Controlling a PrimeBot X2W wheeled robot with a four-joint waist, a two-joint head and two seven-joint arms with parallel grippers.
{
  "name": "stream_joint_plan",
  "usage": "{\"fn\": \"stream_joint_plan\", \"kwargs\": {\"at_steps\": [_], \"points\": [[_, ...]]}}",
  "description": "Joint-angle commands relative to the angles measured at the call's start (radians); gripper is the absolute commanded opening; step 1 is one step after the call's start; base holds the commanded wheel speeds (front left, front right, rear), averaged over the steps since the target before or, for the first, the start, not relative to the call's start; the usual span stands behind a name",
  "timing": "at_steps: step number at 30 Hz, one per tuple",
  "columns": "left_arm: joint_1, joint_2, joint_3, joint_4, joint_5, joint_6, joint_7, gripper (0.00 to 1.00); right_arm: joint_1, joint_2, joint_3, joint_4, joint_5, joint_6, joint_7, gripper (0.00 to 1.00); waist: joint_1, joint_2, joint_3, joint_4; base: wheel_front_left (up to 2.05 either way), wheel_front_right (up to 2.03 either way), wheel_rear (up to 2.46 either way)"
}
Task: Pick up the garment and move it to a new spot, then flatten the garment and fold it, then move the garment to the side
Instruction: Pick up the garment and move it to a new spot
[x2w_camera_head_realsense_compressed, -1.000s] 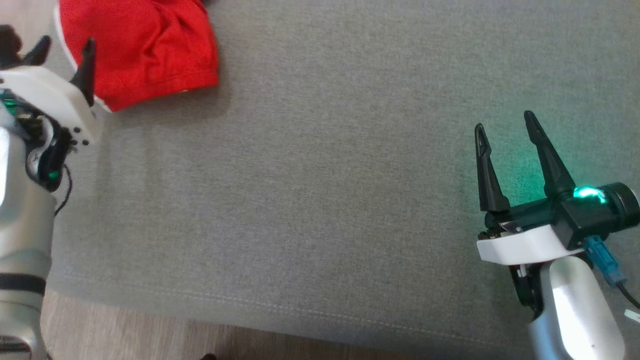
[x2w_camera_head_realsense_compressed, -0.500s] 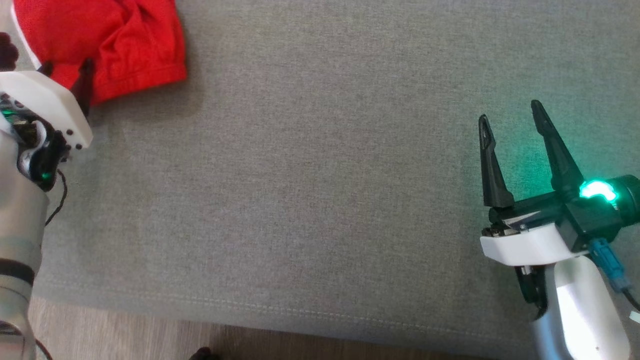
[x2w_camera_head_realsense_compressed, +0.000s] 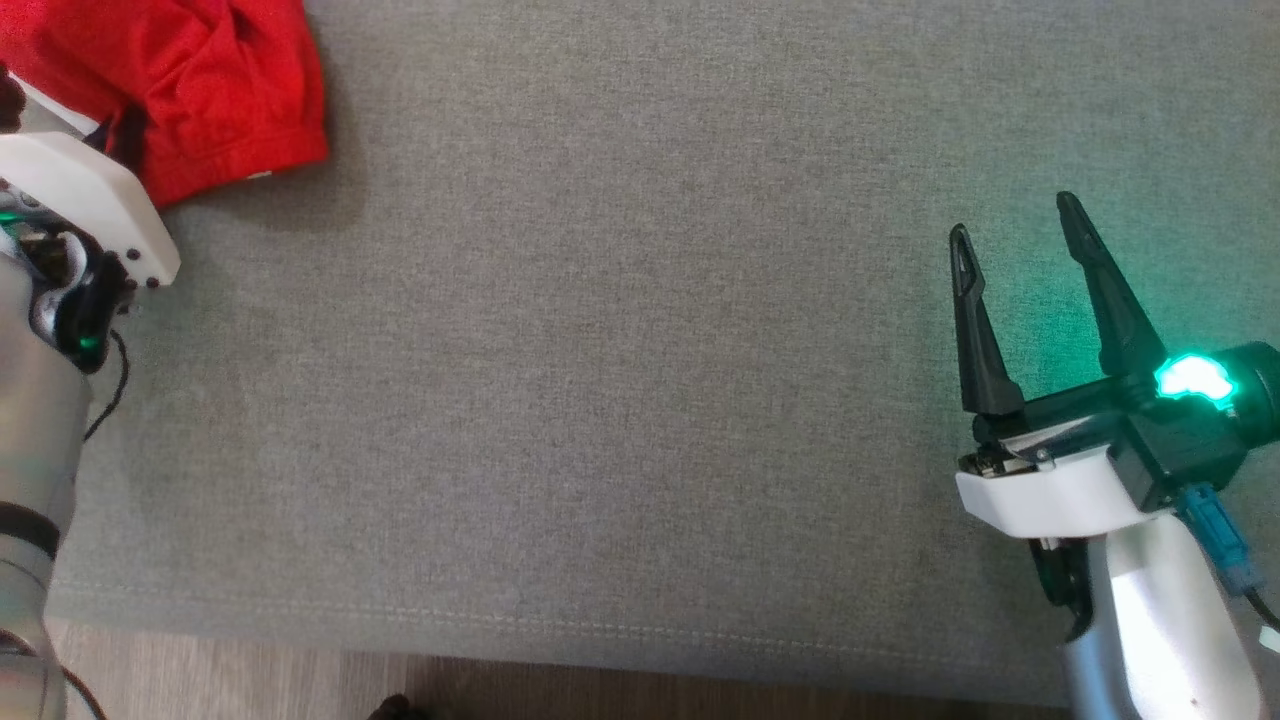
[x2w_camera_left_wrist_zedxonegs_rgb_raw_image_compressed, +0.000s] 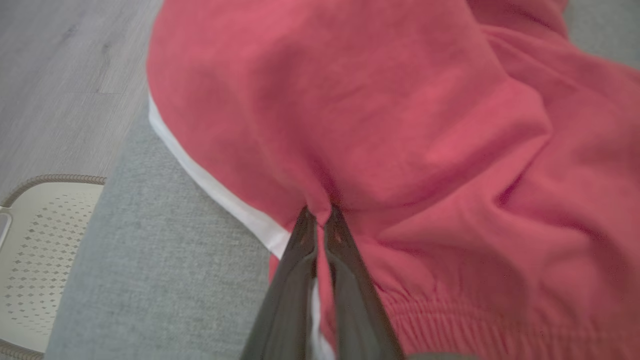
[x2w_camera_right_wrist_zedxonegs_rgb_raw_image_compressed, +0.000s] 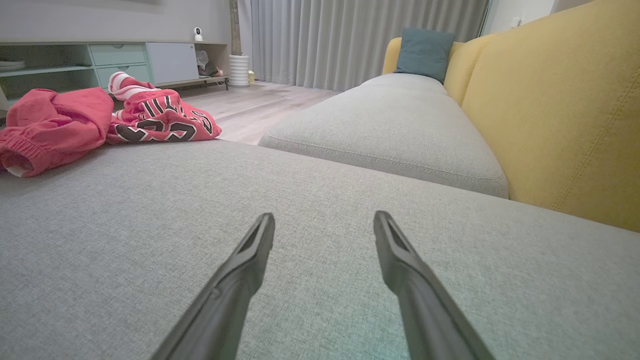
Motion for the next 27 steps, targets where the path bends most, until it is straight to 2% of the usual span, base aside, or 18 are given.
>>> {"fn": "stream_joint_plan", "kwargs": {"at_steps": [1,14,21,27], "points": [[-0.041,0.071,0.009,-0.012,-0.011,0.001,-0.007,0.00,0.012,-0.002,0.025,-0.040,-0.005,0.008,-0.011,1.00,0.0000,0.0000,0.005,-0.002,0.00,0.00,0.00],[-0.064,0.122,-0.118,-0.076,-0.065,0.001,-0.128,0.00,0.009,-0.002,0.009,-0.033,0.008,0.008,-0.011,1.00,0.0000,0.0000,-0.027,0.030,0.00,0.00,0.00],[-0.086,0.202,-0.231,-0.163,-0.094,0.001,-0.183,0.00,0.007,-0.002,0.026,-0.002,0.040,0.008,-0.011,1.00,0.0000,0.0000,-0.108,0.053,0.00,0.00,0.00],[-0.128,0.263,-0.308,-0.234,-0.084,0.001,-0.215,0.00,0.004,-0.002,0.038,0.018,0.076,0.008,-0.011,1.00,0.0000,0.0000,-0.181,0.040,0.00,0.00,0.00]]}}
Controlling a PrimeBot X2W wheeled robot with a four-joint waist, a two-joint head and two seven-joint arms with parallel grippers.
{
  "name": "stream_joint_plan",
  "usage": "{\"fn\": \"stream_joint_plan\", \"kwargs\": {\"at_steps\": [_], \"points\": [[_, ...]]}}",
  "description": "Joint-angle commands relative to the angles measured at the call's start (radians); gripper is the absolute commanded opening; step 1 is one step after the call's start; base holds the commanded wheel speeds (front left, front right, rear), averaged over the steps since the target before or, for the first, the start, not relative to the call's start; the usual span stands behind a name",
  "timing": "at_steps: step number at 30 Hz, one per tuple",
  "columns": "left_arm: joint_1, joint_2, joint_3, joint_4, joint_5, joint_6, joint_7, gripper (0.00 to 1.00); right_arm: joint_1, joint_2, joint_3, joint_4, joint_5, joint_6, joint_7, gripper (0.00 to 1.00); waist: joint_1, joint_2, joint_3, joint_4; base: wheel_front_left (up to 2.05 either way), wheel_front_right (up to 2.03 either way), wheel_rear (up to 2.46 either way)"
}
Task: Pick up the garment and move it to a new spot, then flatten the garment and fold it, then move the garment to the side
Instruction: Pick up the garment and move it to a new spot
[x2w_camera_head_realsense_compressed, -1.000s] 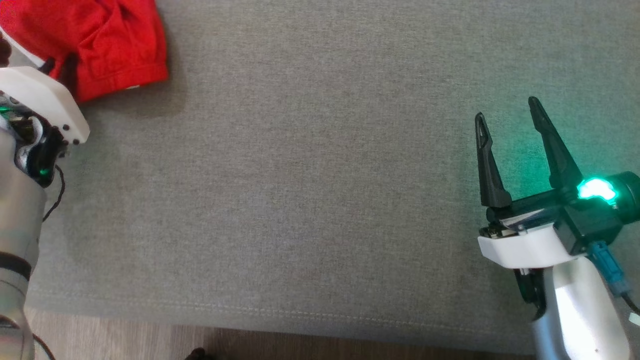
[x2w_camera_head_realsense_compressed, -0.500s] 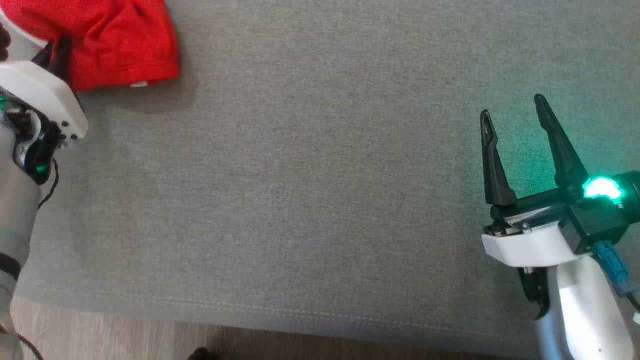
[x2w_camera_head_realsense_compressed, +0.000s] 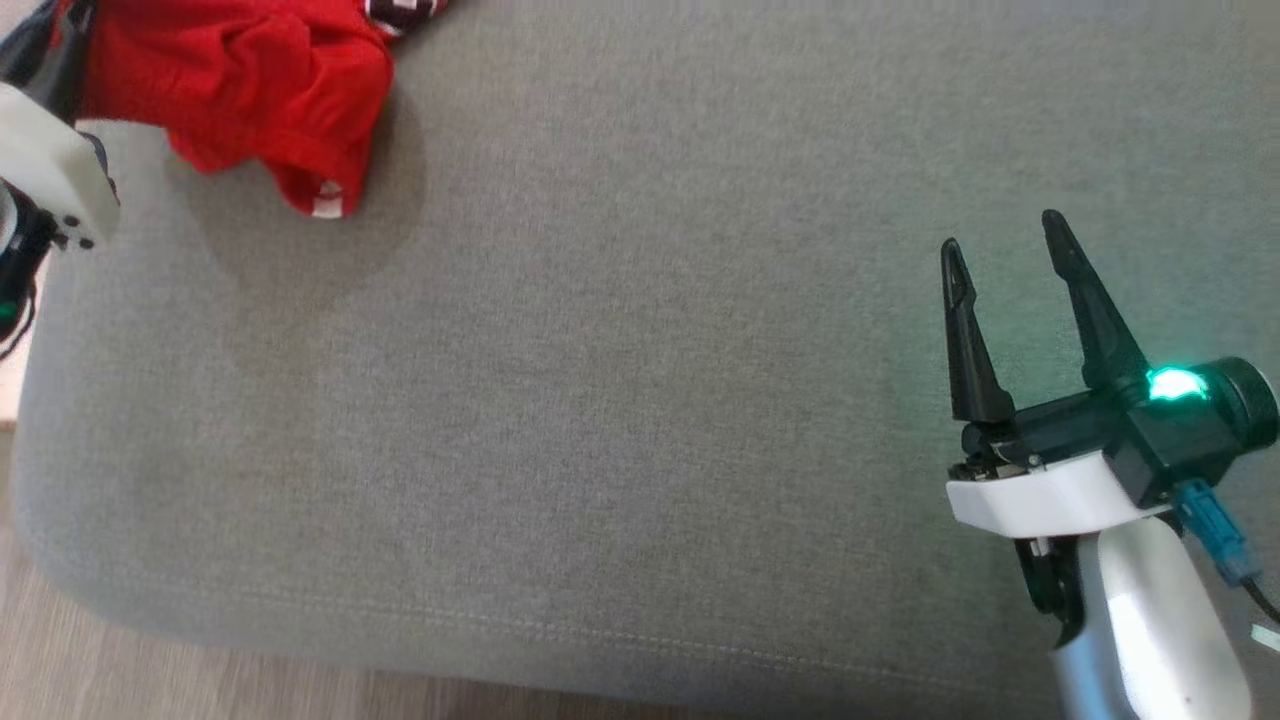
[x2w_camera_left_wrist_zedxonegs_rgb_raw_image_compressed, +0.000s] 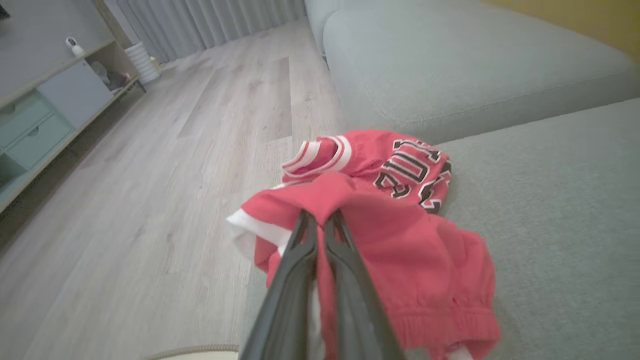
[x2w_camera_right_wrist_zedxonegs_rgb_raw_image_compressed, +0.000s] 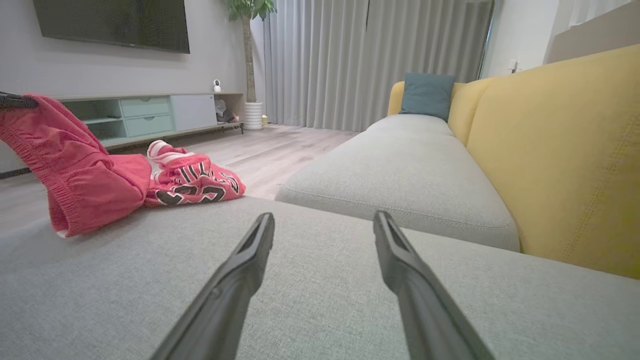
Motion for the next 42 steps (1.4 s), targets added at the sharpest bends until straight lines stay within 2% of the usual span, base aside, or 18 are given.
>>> {"fn": "stream_joint_plan", "kwargs": {"at_steps": [1,7,13,15,19,25,29,35,42], "points": [[-0.064,0.069,0.026,-0.030,0.006,0.001,-0.014,0.00,0.004,-0.002,0.026,-0.027,0.010,0.008,-0.011,1.00,0.0000,0.0000,-0.033,-0.013,0.00,0.00,0.00],[-0.126,0.111,-0.078,-0.184,0.034,0.001,-0.016,0.00,0.009,-0.002,0.022,-0.006,0.059,0.008,-0.011,1.00,0.0000,0.0000,-0.135,-0.079,0.00,0.00,0.00],[-0.180,0.116,-0.171,-0.370,0.043,0.001,0.013,0.00,0.015,-0.002,0.016,0.005,0.098,0.008,-0.011,1.00,0.0000,0.0000,-0.209,-0.164,0.00,0.00,0.00],[-0.198,0.104,-0.208,-0.466,0.039,0.001,0.031,0.00,0.016,-0.002,0.016,0.007,0.119,0.008,-0.011,1.00,0.0000,0.0000,-0.229,-0.216,0.00,0.00,0.00],[-0.212,0.079,-0.243,-0.573,0.040,0.001,0.048,0.00,0.006,-0.002,0.032,-0.001,0.151,0.008,-0.011,1.00,0.0000,0.0000,-0.220,-0.294,0.00,0.00,0.00],[-0.186,0.002,-0.241,-0.643,0.012,0.026,0.014,0.00,-0.008,-0.002,0.030,-0.019,0.181,0.008,-0.011,1.00,0.0000,0.0000,-0.166,-0.371,0.00,0.00,0.00],[-0.110,-0.062,-0.247,-0.600,-0.018,0.050,-0.029,0.00,-0.023,-0.002,0.032,-0.028,0.204,0.008,-0.011,1.00,0.0000,0.0000,-0.118,-0.421,0.00,0.00,0.00],[0.020,-0.114,-0.269,-0.359,-0.038,0.054,-0.061,0.00,-0.044,-0.002,0.045,-0.043,0.232,0.008,-0.011,1.00,0.0000,0.0000,-0.063,-0.472,0.00,0.00,0.00],[0.109,-0.168,-0.253,-0.103,-0.037,0.070,-0.072,0.00,-0.041,-0.002,0.045,-0.048,0.239,0.008,-0.011,1.00,0.0000,0.0000,-0.044,-0.472,0.00,0.00,0.00]]}}
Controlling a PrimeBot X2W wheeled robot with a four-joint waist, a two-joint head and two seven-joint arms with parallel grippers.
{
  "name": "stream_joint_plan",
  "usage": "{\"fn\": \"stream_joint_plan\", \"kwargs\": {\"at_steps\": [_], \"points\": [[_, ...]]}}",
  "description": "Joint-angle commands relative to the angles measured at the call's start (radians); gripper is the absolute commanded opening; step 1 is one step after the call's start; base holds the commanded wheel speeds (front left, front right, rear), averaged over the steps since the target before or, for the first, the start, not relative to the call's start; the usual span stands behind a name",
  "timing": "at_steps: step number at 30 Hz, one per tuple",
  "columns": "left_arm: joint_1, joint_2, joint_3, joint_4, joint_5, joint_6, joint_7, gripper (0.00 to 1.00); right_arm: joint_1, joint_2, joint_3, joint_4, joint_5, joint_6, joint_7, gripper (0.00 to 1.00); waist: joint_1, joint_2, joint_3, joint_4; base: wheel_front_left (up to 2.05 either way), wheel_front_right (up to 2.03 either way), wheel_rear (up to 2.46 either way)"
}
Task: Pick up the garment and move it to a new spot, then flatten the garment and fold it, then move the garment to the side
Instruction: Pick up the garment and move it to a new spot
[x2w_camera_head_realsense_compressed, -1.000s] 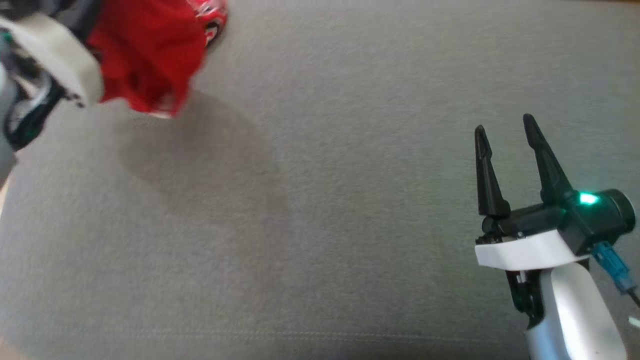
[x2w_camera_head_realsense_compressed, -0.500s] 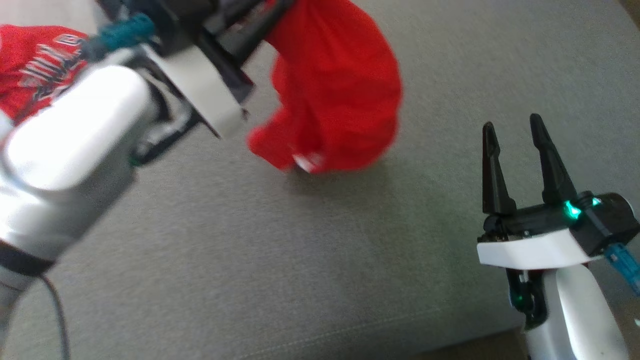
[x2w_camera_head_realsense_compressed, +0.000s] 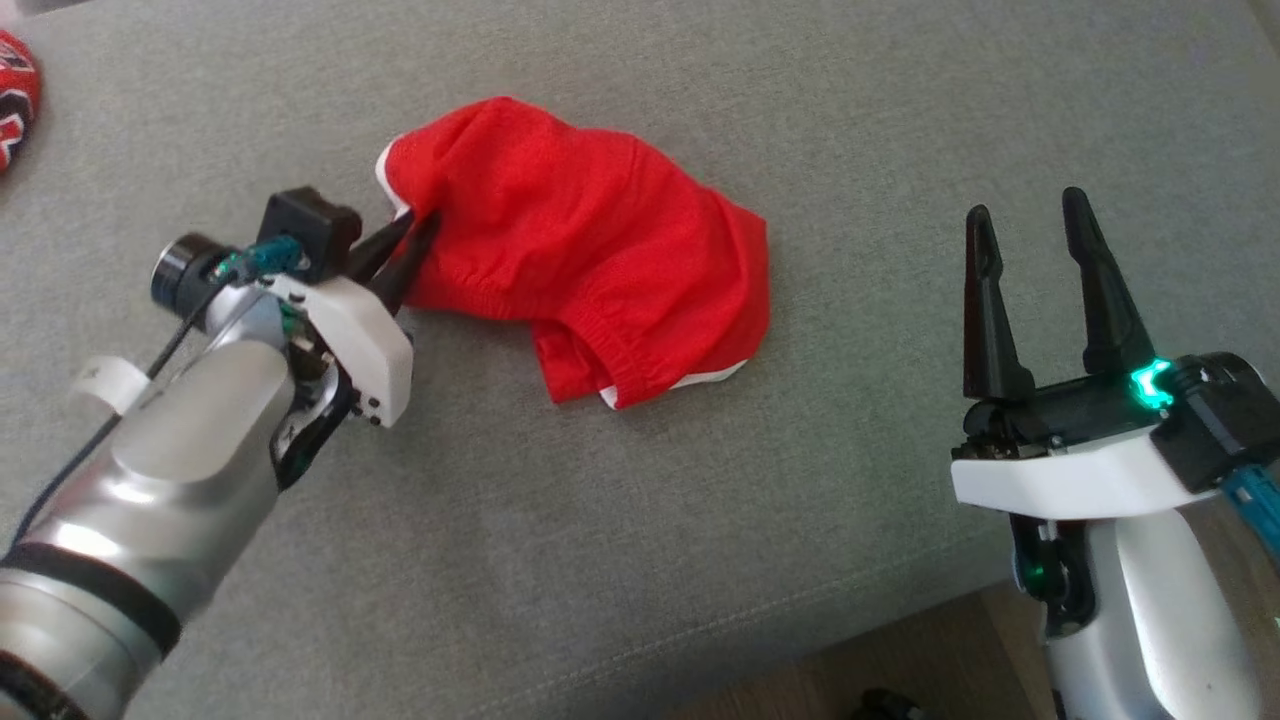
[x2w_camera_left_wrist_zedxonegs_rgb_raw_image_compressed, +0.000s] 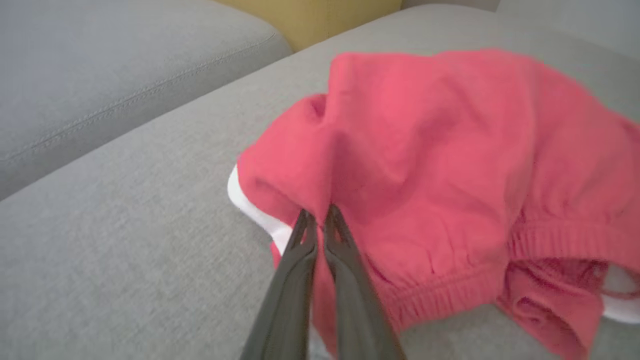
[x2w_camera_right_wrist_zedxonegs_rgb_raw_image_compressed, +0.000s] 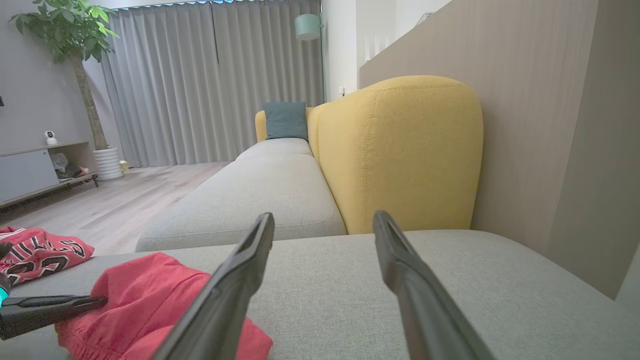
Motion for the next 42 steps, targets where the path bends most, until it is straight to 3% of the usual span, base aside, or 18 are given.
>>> {"fn": "stream_joint_plan", "kwargs": {"at_steps": [1,2,4,5,14,26,33,42], "points": [[-0.034,0.016,0.047,0.007,0.006,0.008,-0.012,0.00,-0.020,-0.003,0.018,-0.032,0.008,0.008,-0.006,1.00,0.0000,-0.0001,-0.004,0.010,0.00,0.00,0.00],[-0.034,0.008,0.057,0.021,0.011,0.012,-0.012,0.05,-0.019,-0.003,0.018,-0.031,0.007,0.008,-0.006,1.00,0.0000,-0.0001,-0.008,0.017,0.00,0.00,0.00],[-0.029,-0.007,0.079,0.036,0.021,0.015,-0.012,0.65,-0.016,-0.003,0.022,-0.029,0.004,0.008,-0.006,1.00,0.0000,-0.0001,-0.018,0.032,0.00,0.00,0.00],[-0.027,-0.014,0.087,0.041,0.030,0.017,-0.012,1.00,-0.015,-0.003,0.024,-0.026,0.002,0.008,-0.006,1.00,0.0000,-0.0001,-0.025,0.040,0.00,0.00,0.00],[0.056,-0.074,0.193,-0.054,0.123,0.062,-0.012,1.00,0.016,-0.003,0.033,0.014,-0.023,0.008,-0.006,1.00,0.0000,-0.0001,-0.126,0.120,0.00,0.00,0.00],[0.515,-0.122,0.572,-0.465,0.240,0.239,-0.013,1.00,0.091,-0.003,0.026,0.074,-0.051,0.008,-0.006,1.00,0.0000,-0.0001,-0.288,0.205,0.00,0.00,0.00],[0.768,-0.176,0.743,-0.625,0.330,0.270,-0.013,1.00,0.117,-0.003,0.028,0.106,-0.065,0.008,-0.006,1.00,0.0000,-0.0001,-0.314,0.238,0.00,0.00,0.00],[0.940,-0.291,0.903,-0.694,0.428,0.235,-0.013,1.00,0.172,-0.003,-0.004,0.142,-0.021,0.008,-0.006,1.00,0.0000,-0.0001,-0.331,0.259,0.00,0.00,0.00]]}}
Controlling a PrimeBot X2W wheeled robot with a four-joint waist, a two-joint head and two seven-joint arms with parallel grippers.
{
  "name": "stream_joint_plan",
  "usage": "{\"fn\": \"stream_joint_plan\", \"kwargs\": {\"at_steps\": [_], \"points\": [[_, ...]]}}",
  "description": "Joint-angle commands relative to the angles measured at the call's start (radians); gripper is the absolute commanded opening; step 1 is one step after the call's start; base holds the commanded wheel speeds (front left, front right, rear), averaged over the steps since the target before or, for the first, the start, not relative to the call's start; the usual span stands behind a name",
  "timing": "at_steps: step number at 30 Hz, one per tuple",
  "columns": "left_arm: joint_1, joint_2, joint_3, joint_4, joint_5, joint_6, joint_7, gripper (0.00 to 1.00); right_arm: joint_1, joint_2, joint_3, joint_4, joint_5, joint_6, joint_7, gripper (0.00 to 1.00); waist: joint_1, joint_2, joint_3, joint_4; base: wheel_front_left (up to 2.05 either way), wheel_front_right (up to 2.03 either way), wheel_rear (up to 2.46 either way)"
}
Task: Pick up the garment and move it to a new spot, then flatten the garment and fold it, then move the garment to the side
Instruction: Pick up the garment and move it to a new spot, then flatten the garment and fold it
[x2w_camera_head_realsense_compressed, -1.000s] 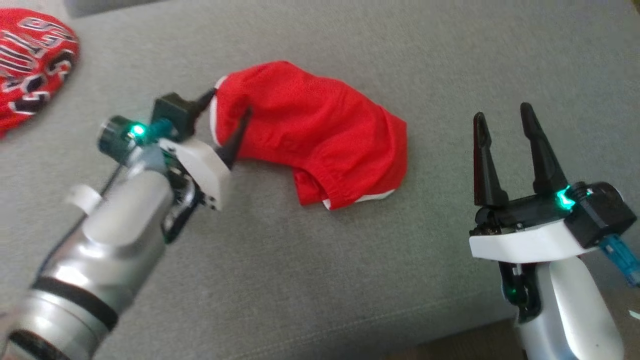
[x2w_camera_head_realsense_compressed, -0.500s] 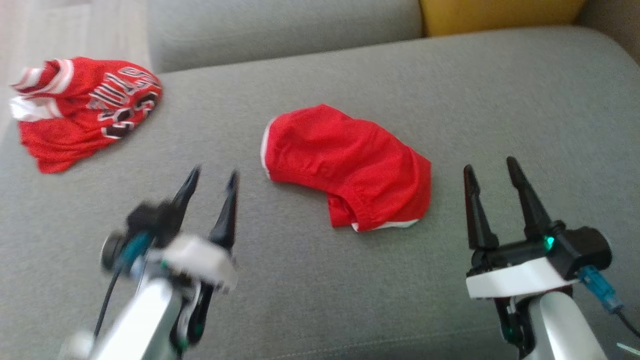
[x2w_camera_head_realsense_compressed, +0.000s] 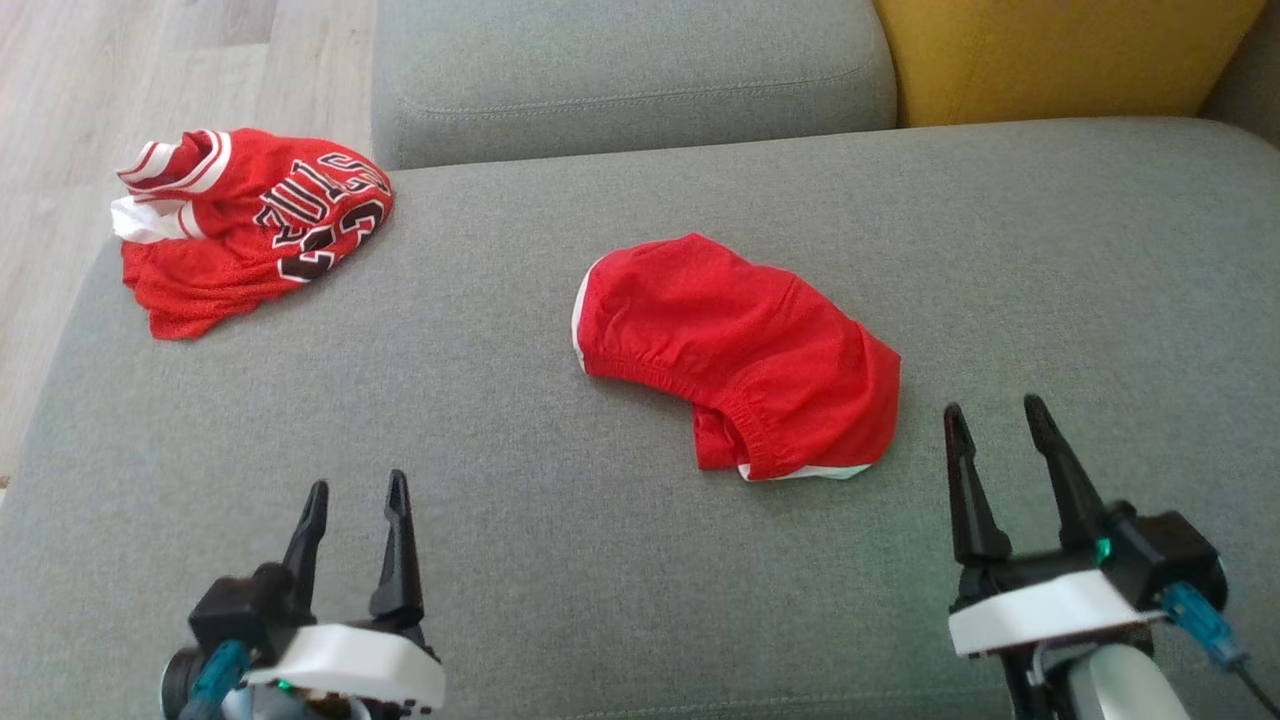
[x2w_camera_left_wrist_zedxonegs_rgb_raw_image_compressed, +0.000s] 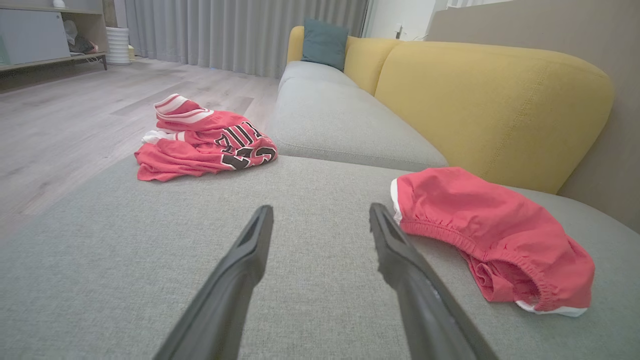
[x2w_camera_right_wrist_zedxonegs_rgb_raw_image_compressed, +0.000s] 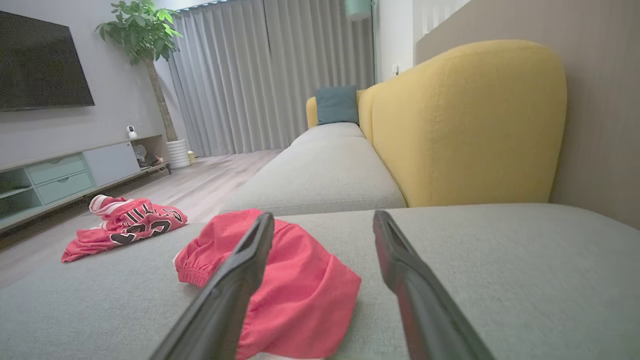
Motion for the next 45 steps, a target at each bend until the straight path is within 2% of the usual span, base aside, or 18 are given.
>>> {"fn": "stream_joint_plan", "kwargs": {"at_steps": [1,8,13,39,45], "points": [[-0.028,-0.009,0.059,-0.039,0.017,-0.017,-0.012,1.00,-0.016,-0.004,0.015,-0.020,0.016,0.008,-0.006,1.00,0.0000,-0.0001,-0.001,0.000,0.00,0.00,0.00],[-0.011,-0.053,0.130,-0.022,0.066,-0.070,-0.012,1.00,-0.029,-0.004,0.014,0.057,0.025,0.008,-0.006,1.00,0.0000,-0.0001,-0.007,-0.007,0.00,0.00,0.00],[-0.010,-0.066,0.148,-0.005,0.082,-0.090,-0.012,1.00,-0.049,-0.004,0.024,0.092,0.019,0.008,-0.006,1.00,0.0000,-0.0001,-0.016,-0.008,0.00,0.00,0.00],[-0.023,-0.076,0.165,0.024,0.075,-0.093,-0.012,1.00,-0.078,-0.004,0.027,0.077,0.002,0.008,-0.006,1.00,0.0000,-0.0001,0.003,-0.011,0.00,0.00,0.00],[-0.048,-0.076,0.126,0.054,0.094,-0.114,-0.012,1.00,-0.088,-0.004,0.025,0.065,0.000,0.008,-0.006,1.00,0.0000,-0.0001,0.027,-0.024,0.00,0.00,0.00]]}}
